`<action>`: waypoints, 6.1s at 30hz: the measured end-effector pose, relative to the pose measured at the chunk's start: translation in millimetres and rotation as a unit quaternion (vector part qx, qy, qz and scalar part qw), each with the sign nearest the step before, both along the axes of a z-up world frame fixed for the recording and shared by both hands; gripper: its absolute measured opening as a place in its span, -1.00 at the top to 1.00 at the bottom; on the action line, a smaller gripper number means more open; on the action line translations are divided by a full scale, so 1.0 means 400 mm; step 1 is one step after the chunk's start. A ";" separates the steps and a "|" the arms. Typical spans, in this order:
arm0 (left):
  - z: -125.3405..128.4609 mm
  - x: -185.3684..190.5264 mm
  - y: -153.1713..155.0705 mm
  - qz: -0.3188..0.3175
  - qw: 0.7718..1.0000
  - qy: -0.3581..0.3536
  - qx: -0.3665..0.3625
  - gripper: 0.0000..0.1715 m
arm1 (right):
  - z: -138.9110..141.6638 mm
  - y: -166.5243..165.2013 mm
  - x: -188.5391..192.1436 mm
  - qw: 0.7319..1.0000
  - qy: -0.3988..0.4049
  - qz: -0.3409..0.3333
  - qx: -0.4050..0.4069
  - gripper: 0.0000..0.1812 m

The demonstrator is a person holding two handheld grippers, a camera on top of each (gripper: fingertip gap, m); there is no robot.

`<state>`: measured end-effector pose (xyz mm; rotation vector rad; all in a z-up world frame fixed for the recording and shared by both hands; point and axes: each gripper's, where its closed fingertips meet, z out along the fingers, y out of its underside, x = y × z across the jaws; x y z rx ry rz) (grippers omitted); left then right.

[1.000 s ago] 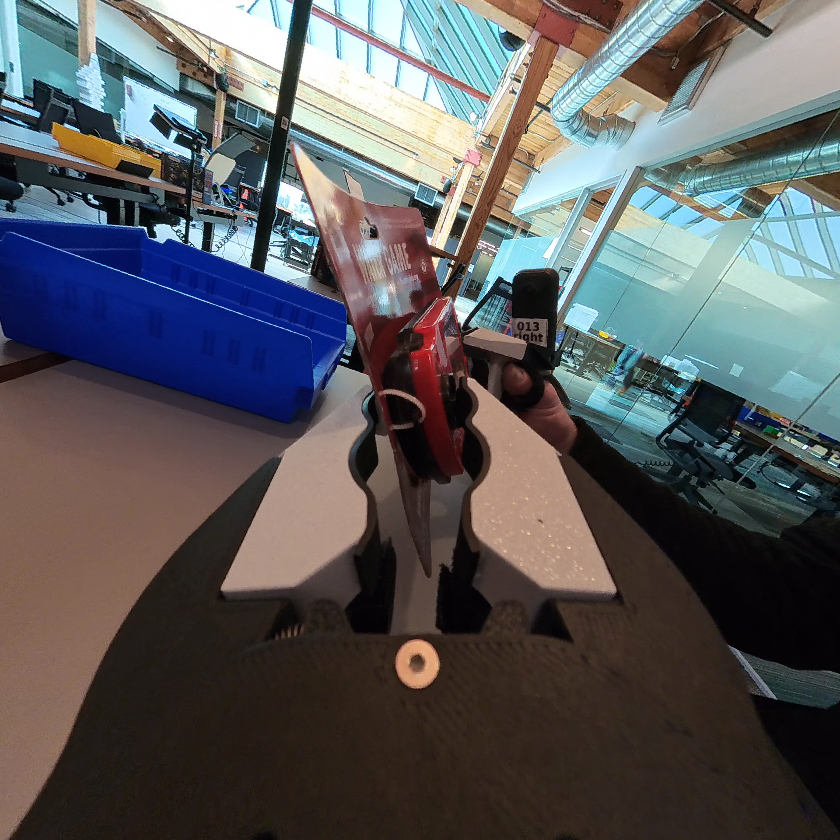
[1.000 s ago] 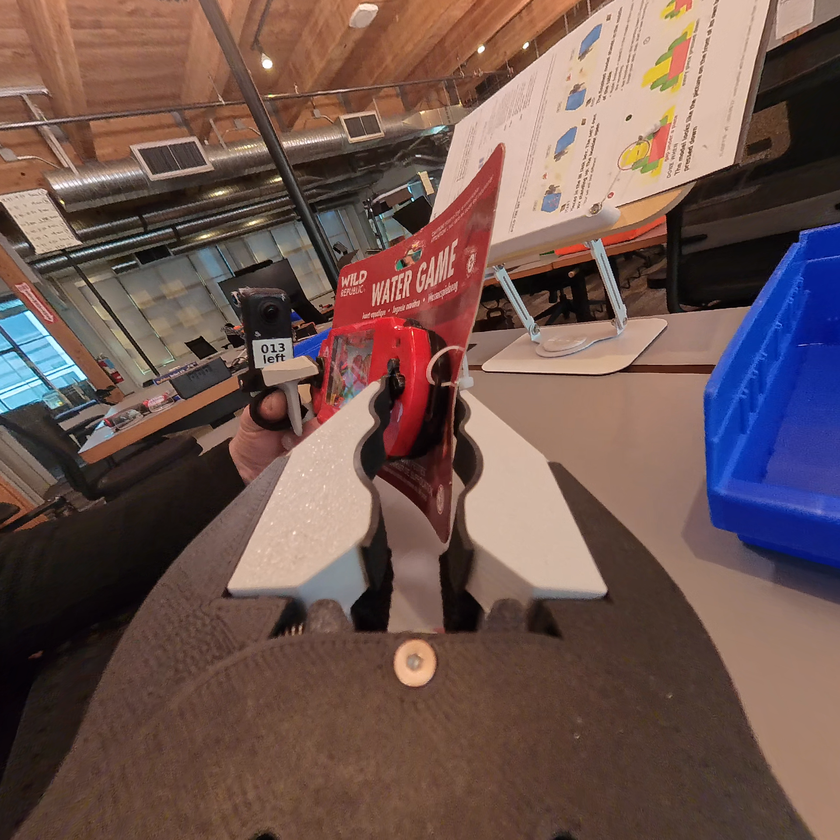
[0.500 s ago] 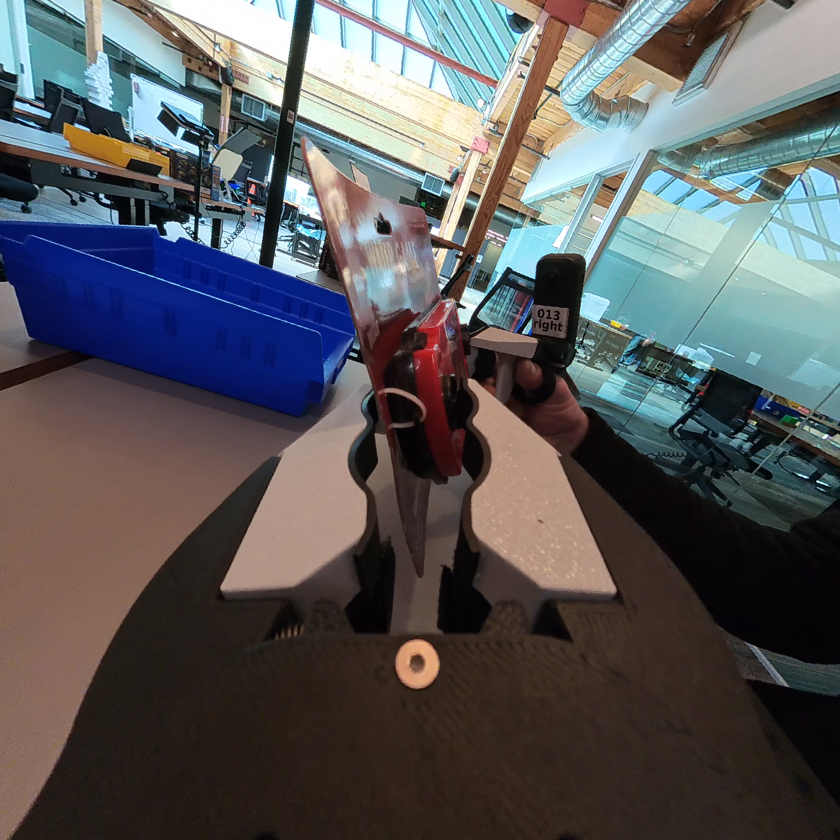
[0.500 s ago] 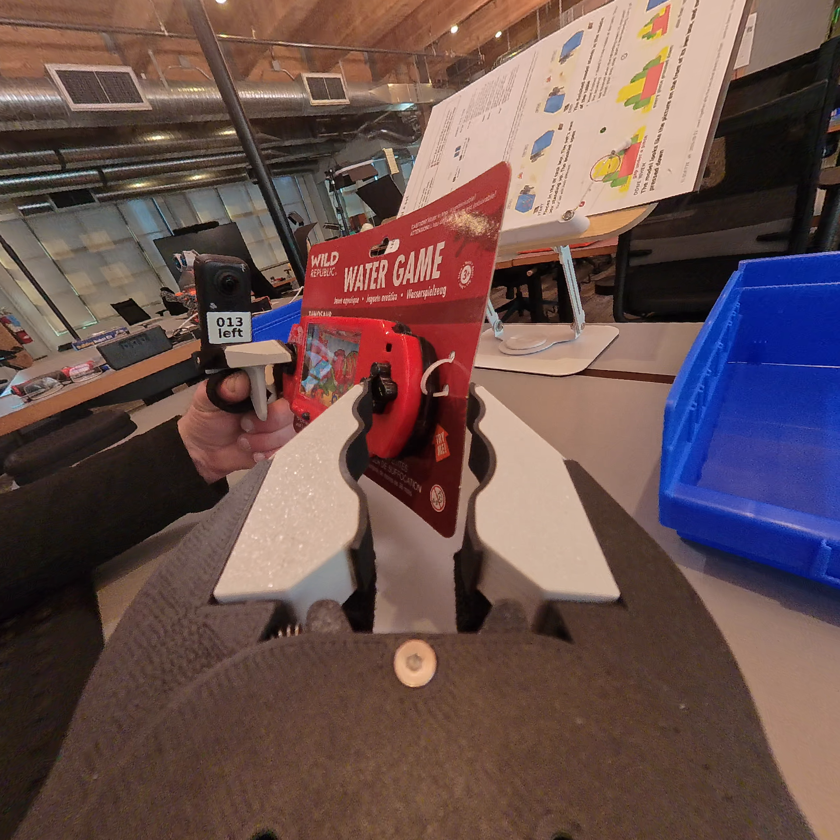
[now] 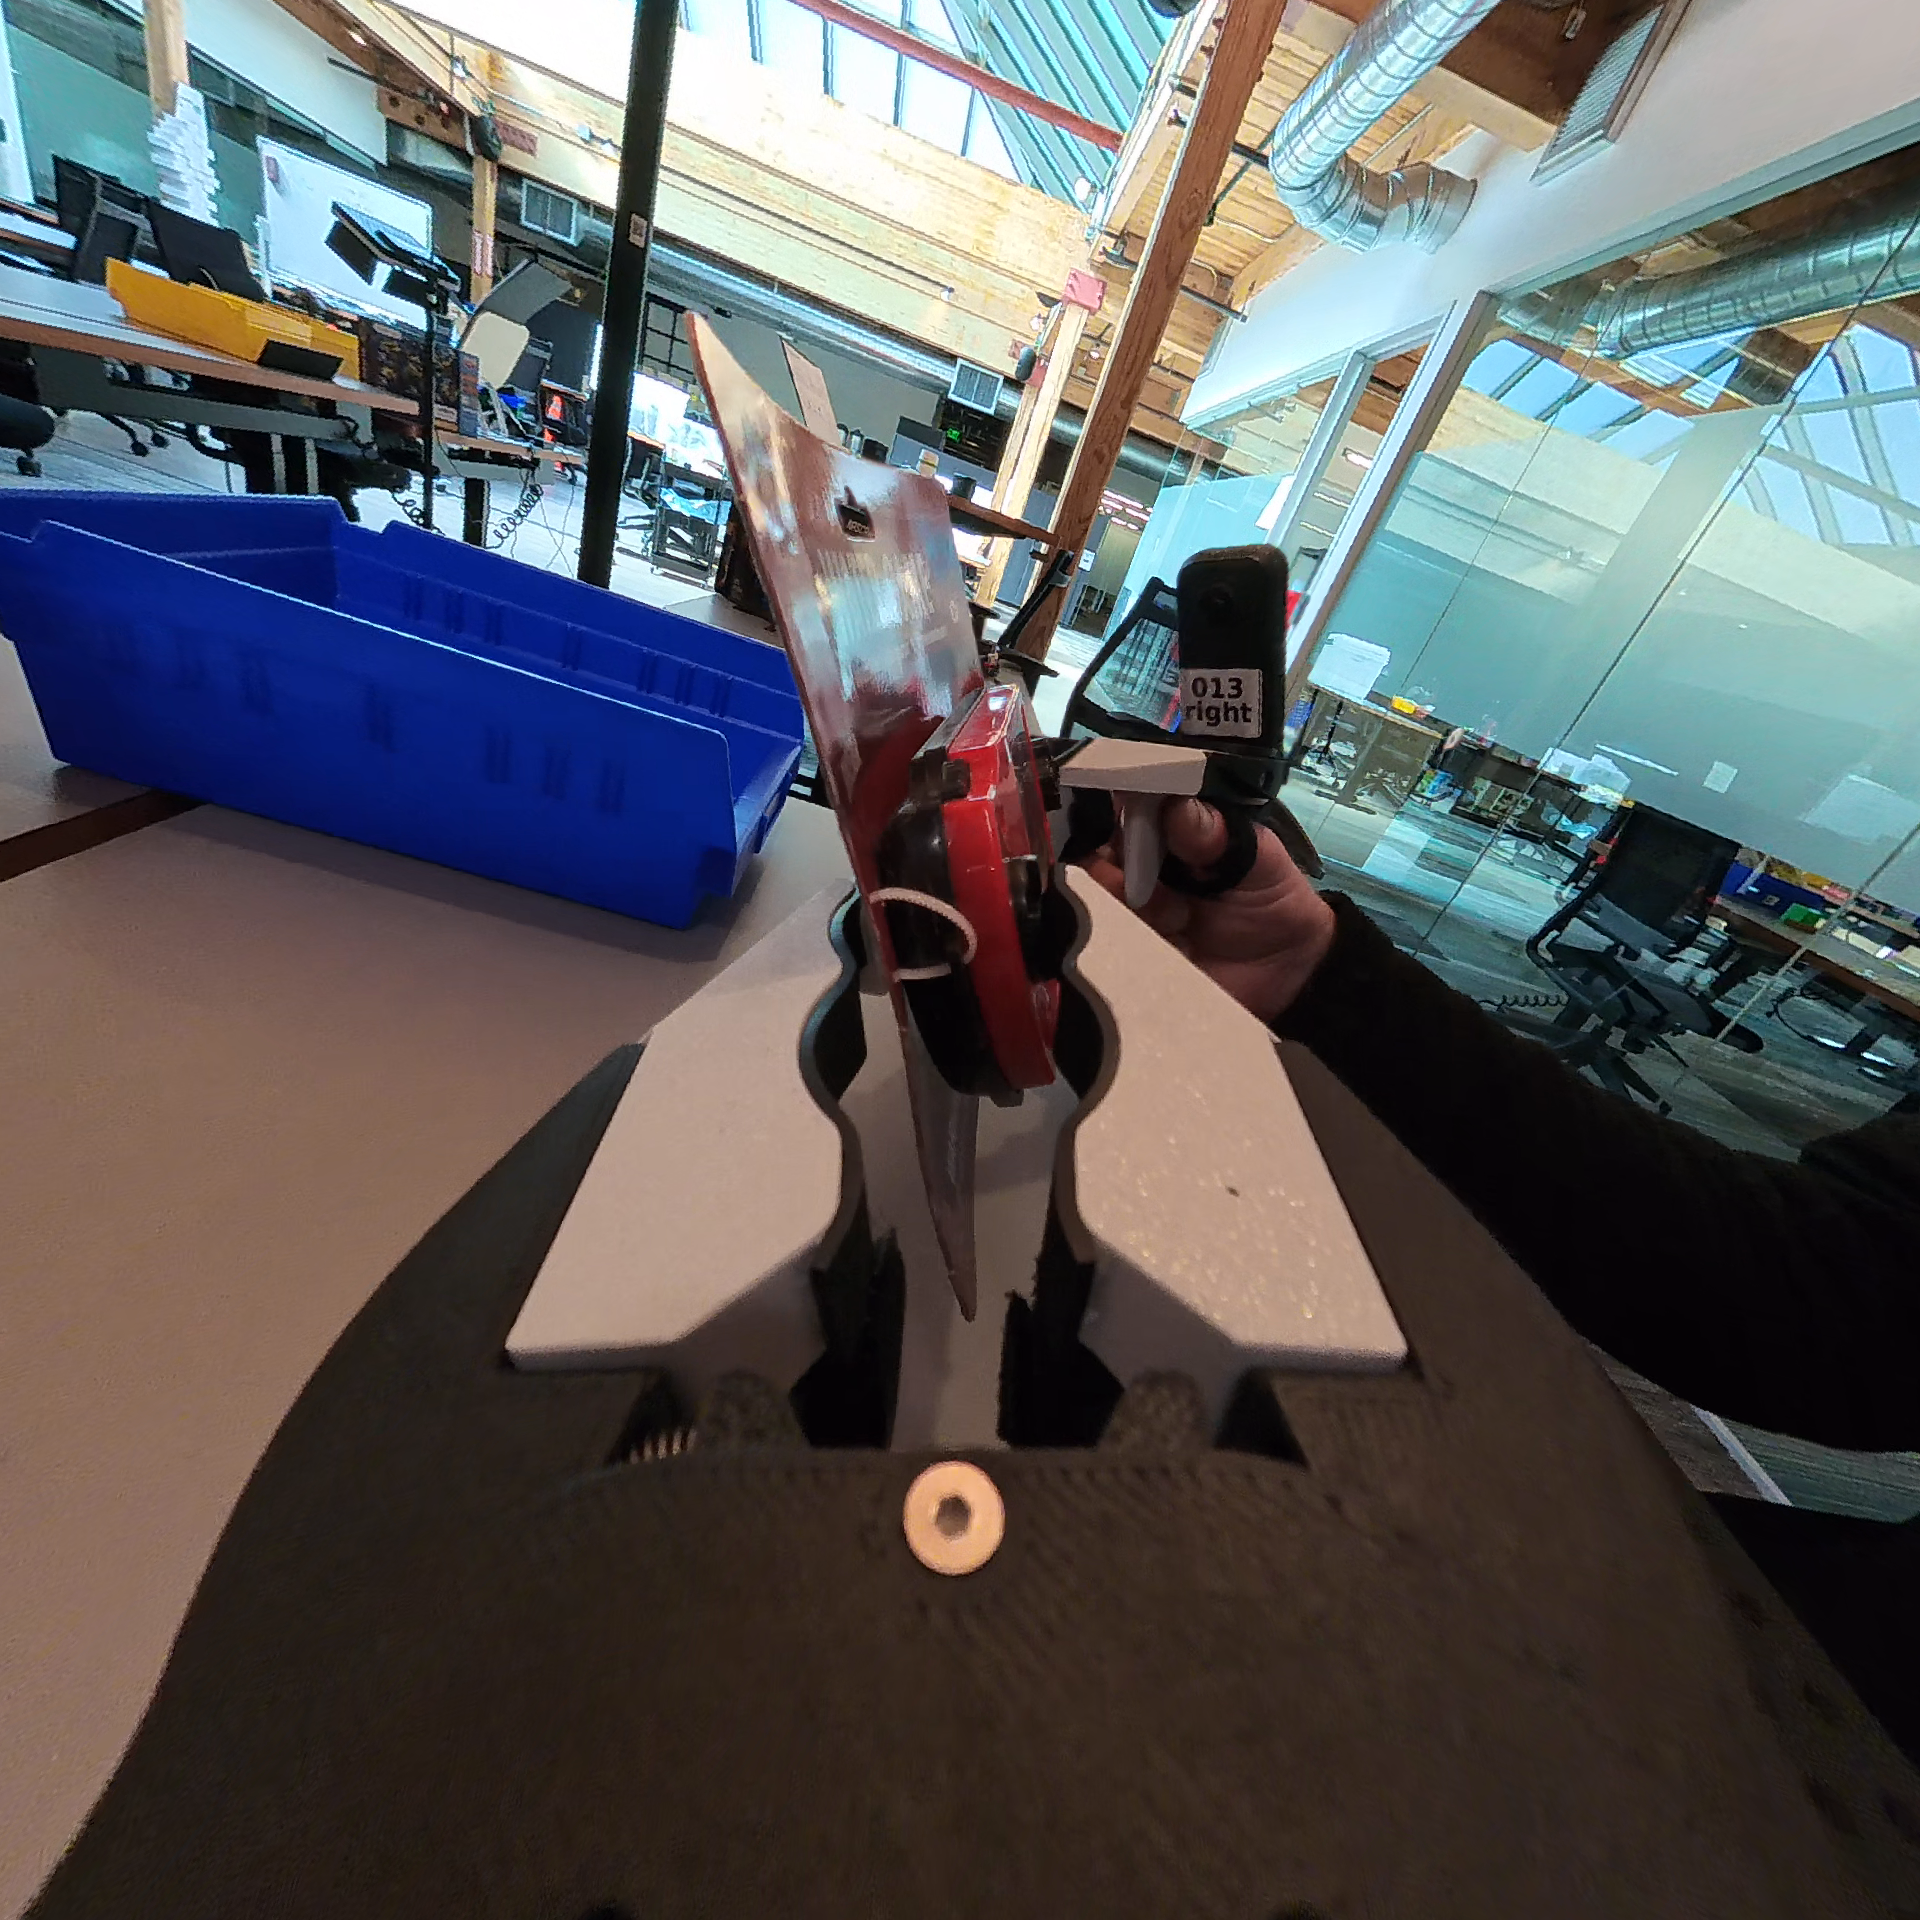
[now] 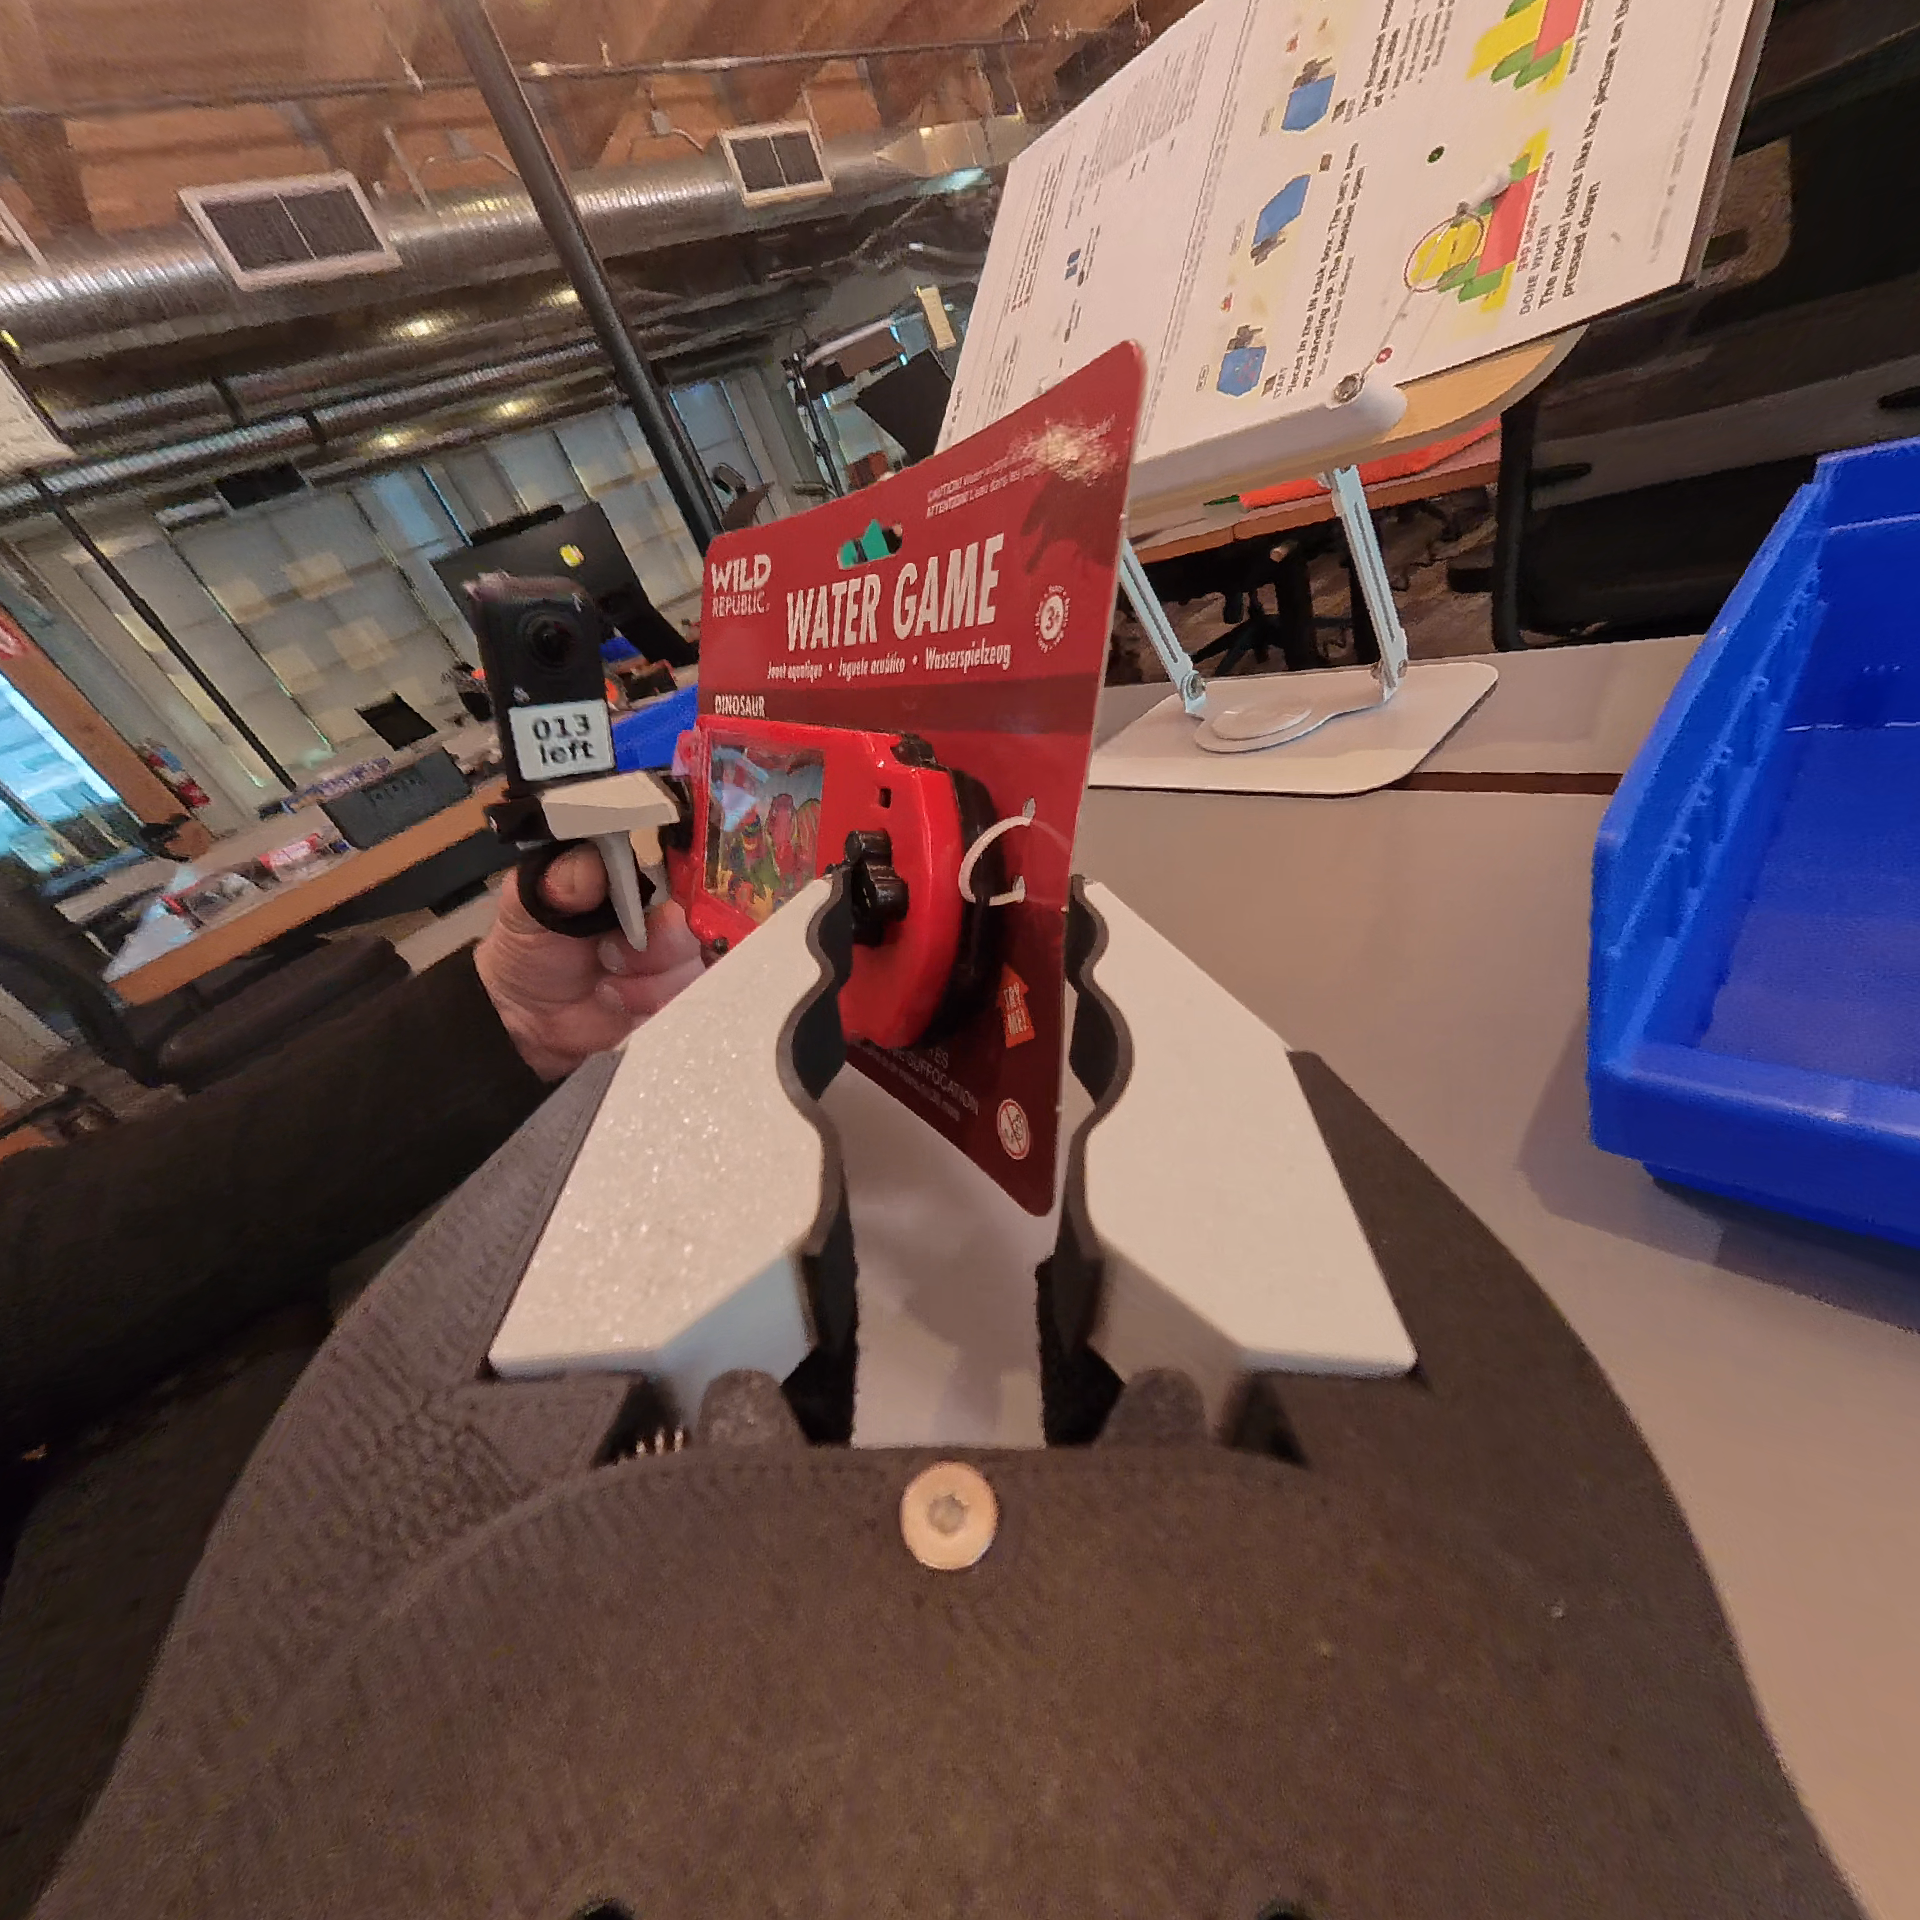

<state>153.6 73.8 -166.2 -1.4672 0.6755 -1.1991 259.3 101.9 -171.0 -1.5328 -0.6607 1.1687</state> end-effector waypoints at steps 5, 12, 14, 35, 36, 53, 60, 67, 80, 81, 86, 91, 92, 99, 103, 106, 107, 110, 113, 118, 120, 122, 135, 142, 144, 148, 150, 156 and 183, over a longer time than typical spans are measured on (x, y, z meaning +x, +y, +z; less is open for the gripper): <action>-0.001 0.004 -0.002 0.003 1.000 0.007 0.012 0.66 | -0.005 0.008 0.002 0.999 0.034 0.009 -0.039 0.58; 0.002 0.008 -0.005 0.005 1.000 0.009 0.021 0.67 | -0.012 0.008 0.003 0.998 0.029 0.015 -0.048 0.66; 0.004 0.008 -0.006 0.005 1.000 0.006 0.023 0.67 | -0.013 0.008 0.002 0.998 0.026 0.017 -0.048 0.68; 0.008 0.006 -0.014 -0.010 1.000 -0.009 0.023 0.69 | 0.005 0.012 -0.001 0.991 0.097 0.048 -0.080 0.52; 0.005 0.011 -0.016 -0.013 1.000 -0.004 0.023 0.69 | 0.000 0.017 0.000 0.992 0.089 0.040 -0.079 0.50; 0.019 0.014 -0.027 -0.024 0.999 -0.029 0.019 0.69 | 0.000 0.004 0.002 0.997 0.049 0.035 -0.039 0.70; 0.012 0.018 -0.021 -0.017 0.999 -0.022 0.018 0.69 | -0.003 0.014 0.003 0.999 0.029 0.015 -0.032 0.73; 0.014 0.018 -0.019 -0.016 0.999 -0.026 0.017 0.68 | 0.012 0.012 0.009 0.998 0.050 0.015 -0.022 0.69; 0.013 0.025 -0.020 -0.018 0.999 -0.022 0.016 0.69 | 0.017 0.011 0.015 0.998 0.059 0.014 -0.019 0.64; 0.012 0.026 -0.020 -0.018 0.999 -0.022 0.015 0.69 | 0.017 0.011 0.016 0.998 0.060 0.014 -0.019 0.63; 0.013 0.027 -0.019 -0.018 0.999 -0.024 0.014 0.68 | 0.020 0.010 0.017 0.998 0.061 0.014 -0.017 0.61; 0.013 0.028 -0.020 -0.018 0.999 -0.023 0.014 0.68 | 0.015 0.010 0.015 0.998 0.056 0.013 -0.019 0.56; 0.012 0.028 -0.020 -0.019 0.999 -0.022 0.014 0.68 | 0.015 0.011 0.015 0.998 0.056 0.013 -0.019 0.56; 0.011 0.029 -0.022 -0.019 1.000 -0.021 0.014 0.69 | 0.011 0.010 0.017 0.998 0.052 0.014 -0.021 0.65; 0.012 0.031 -0.024 -0.020 0.999 -0.022 0.014 0.69 | 0.009 0.012 0.017 0.999 0.046 0.009 -0.020 0.67; 0.010 0.033 -0.026 -0.022 0.999 -0.020 0.014 0.69 | 0.006 0.014 0.018 0.999 0.038 0.004 -0.019 0.69; 0.009 0.034 -0.025 -0.021 1.000 -0.019 0.014 0.69 | 0.006 0.016 0.018 0.999 0.035 0.001 -0.019 0.70; 0.009 0.035 -0.025 -0.019 1.000 -0.017 0.015 0.69 | 0.006 0.018 0.018 0.999 0.033 -0.003 -0.017 0.70; 0.008 0.034 -0.023 -0.018 1.000 -0.019 0.014 0.69 | 0.009 0.018 0.018 0.999 0.036 -0.005 -0.014 0.69; 0.007 0.043 -0.021 -0.017 1.000 -0.015 0.013 0.68 | 0.019 0.023 0.028 0.999 0.052 -0.013 -0.010 0.61; 0.007 0.042 -0.021 -0.018 1.000 -0.016 0.013 0.68 | 0.019 0.021 0.027 0.999 0.052 -0.010 -0.010 0.61; 0.008 0.040 -0.021 -0.017 1.000 -0.017 0.013 0.68 | 0.018 0.020 0.025 0.999 0.051 -0.009 -0.010 0.60; 0.007 0.035 -0.017 -0.015 1.000 -0.021 0.009 0.68 | 0.021 0.016 0.022 0.998 0.055 -0.002 -0.008 0.60; 0.007 0.031 -0.014 -0.019 0.999 -0.027 0.005 0.68 | 0.023 0.014 0.019 0.998 0.057 0.000 -0.001 0.58; 0.009 0.030 -0.015 -0.022 0.999 -0.032 0.003 0.69 | 0.024 0.013 0.017 0.998 0.056 -0.001 0.002 0.55; 0.018 0.027 -0.019 -0.027 0.999 -0.047 0.002 0.70 | 0.023 0.007 0.010 0.999 0.054 0.005 0.005 0.49; 0.019 0.023 -0.020 -0.027 0.998 -0.049 0.001 0.70 | 0.021 0.006 0.008 0.999 0.053 0.007 0.005 0.51; 0.018 0.017 -0.022 -0.027 0.998 -0.053 -0.004 0.70 | 0.020 0.000 0.005 0.998 0.052 0.016 0.008 0.56; -0.008 -0.001 0.001 -0.025 0.997 -0.056 -0.040 0.69 | -0.007 0.001 -0.010 0.999 -0.018 -0.004 0.034 0.66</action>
